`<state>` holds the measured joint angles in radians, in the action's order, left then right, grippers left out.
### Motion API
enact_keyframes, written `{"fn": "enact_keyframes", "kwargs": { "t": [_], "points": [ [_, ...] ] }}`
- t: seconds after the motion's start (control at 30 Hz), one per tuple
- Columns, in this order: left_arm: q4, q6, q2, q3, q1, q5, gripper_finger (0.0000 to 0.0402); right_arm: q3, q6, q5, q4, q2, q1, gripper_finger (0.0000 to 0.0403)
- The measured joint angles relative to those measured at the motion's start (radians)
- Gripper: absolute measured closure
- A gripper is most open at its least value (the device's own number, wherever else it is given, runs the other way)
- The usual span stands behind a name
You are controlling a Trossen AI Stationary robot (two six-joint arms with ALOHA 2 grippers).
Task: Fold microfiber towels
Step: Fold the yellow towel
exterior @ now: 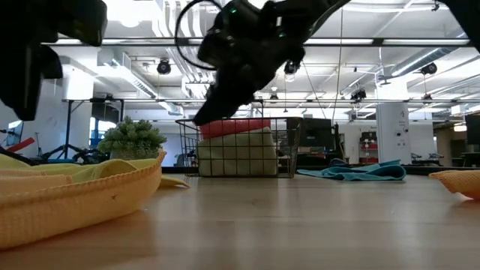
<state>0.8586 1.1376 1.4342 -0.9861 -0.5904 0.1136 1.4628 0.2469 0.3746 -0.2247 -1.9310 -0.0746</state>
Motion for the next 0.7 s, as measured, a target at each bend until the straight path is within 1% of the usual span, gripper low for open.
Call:
{"fn": "enact_keyframes", "kwargs": {
  "t": [0.07,0.2,0.3,0.47,0.7],
  "points": [
    [-0.050,0.009,0.004,0.029,-0.017,0.000,0.0256,0.041,-0.001,0.003,-0.001,-0.043,0.000,0.0329],
    [-0.207,0.042,0.013,0.100,-0.049,0.000,0.0256,0.112,-0.004,0.048,-0.005,-0.112,0.010,0.0333],
    [-0.273,0.069,0.019,0.133,-0.069,0.000,0.0256,0.159,-0.004,0.053,-0.004,-0.152,0.019,0.0335],
    [-0.292,0.080,0.035,0.170,-0.086,0.000,0.0256,0.241,-0.034,0.052,-0.005,-0.223,0.022,0.0335],
    [-0.420,0.087,0.036,0.240,-0.087,0.000,0.0256,0.313,-0.093,0.052,-0.014,-0.302,0.022,0.0335]
  ]
}}
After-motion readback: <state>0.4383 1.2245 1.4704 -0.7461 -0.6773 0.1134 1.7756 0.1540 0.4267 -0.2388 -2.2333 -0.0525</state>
